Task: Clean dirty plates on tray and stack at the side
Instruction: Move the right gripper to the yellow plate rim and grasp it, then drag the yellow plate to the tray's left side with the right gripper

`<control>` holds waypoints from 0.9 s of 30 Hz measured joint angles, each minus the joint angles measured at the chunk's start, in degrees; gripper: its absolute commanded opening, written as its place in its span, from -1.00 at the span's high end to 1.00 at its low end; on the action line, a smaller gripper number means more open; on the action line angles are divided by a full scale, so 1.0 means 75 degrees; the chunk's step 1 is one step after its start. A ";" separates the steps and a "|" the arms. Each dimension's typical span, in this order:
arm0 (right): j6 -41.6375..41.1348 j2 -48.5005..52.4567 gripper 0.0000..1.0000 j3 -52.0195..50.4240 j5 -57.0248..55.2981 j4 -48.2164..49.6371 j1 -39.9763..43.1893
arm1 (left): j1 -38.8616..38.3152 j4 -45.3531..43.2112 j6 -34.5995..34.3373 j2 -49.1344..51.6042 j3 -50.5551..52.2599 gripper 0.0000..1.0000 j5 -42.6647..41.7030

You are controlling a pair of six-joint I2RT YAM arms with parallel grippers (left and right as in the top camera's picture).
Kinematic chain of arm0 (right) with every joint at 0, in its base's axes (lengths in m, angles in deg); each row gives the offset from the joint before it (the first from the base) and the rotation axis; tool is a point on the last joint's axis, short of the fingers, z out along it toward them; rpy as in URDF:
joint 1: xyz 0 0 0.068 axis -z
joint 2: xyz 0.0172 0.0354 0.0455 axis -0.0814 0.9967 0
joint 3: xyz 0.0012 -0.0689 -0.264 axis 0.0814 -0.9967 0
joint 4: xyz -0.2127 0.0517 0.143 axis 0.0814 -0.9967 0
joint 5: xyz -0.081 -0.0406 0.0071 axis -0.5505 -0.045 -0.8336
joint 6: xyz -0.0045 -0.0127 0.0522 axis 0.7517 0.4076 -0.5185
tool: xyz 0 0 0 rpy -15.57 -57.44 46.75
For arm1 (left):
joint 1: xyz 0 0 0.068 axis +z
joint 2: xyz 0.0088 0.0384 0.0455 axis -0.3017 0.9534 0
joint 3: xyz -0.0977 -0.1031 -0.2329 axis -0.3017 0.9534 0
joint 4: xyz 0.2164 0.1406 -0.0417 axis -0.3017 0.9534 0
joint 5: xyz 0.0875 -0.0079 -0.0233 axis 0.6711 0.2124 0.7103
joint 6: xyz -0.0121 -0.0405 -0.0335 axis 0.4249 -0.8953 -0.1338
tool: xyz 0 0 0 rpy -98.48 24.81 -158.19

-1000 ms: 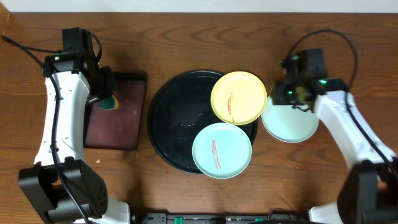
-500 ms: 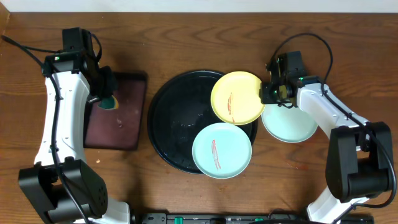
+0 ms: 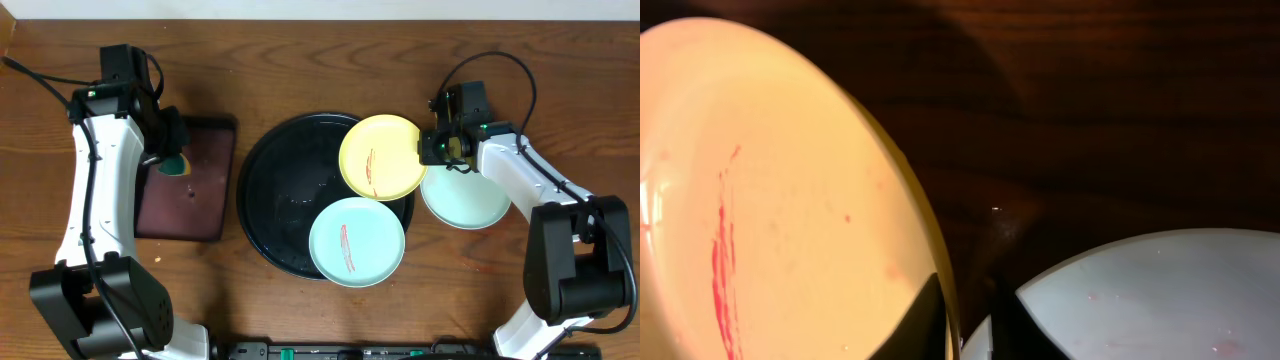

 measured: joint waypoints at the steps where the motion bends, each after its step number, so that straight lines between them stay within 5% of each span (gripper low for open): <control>1: 0.0003 0.0006 0.94 0.0000 0.0000 0.0012 0.0000 | 0.0000 0.0000 0.0000 0.0000 0.0000 0.85 0.0000; 11: -0.0350 0.0023 0.98 0.0137 0.0087 -0.0385 0.0000 | 0.0000 0.0003 0.0003 0.0000 0.0000 0.85 0.0000; 17: -0.0615 0.0032 0.98 0.1489 0.0289 -0.1784 -0.0015 | 0.0000 0.0012 0.0000 0.0000 0.0000 0.85 0.0000; 27: -0.1029 0.0082 0.98 0.2352 0.0790 -0.1769 -0.0886 | 0.0000 0.0009 0.0003 0.0000 0.0000 0.85 0.0000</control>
